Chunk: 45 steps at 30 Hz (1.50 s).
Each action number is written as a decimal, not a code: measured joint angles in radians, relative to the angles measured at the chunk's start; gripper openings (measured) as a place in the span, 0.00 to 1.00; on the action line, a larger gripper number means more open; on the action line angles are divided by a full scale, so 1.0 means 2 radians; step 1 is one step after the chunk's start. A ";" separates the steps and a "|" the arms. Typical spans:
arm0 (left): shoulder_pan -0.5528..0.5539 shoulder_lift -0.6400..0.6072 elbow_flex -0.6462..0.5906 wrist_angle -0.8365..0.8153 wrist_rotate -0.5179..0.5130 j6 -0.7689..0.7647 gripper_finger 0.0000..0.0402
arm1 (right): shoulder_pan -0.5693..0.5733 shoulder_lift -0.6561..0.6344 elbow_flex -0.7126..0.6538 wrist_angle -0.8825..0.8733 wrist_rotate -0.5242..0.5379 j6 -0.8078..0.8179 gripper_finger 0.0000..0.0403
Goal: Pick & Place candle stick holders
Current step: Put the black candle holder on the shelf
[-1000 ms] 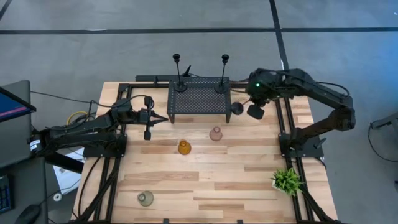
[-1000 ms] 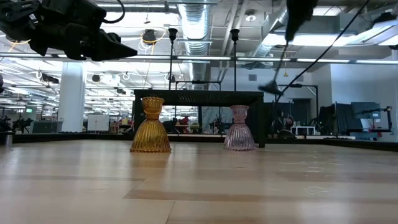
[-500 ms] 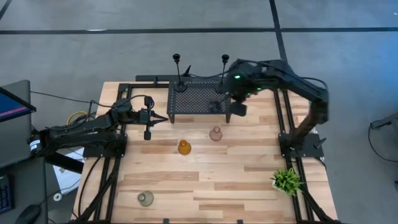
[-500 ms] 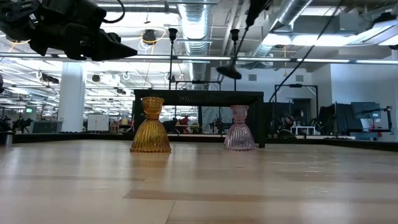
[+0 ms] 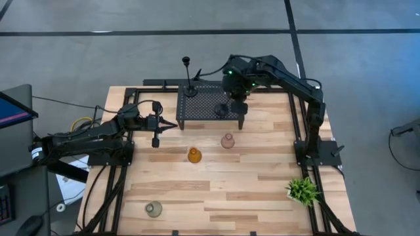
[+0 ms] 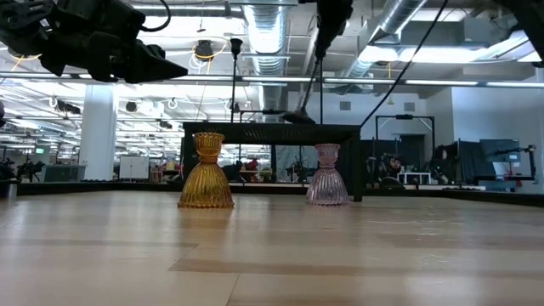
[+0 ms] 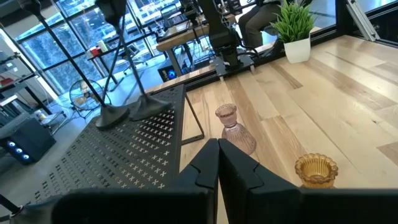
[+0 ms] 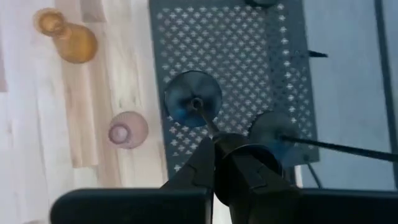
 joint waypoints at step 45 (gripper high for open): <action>0.000 0.000 0.000 -0.001 0.000 0.000 0.02 | 0.029 -0.007 0.000 0.036 0.014 0.008 0.01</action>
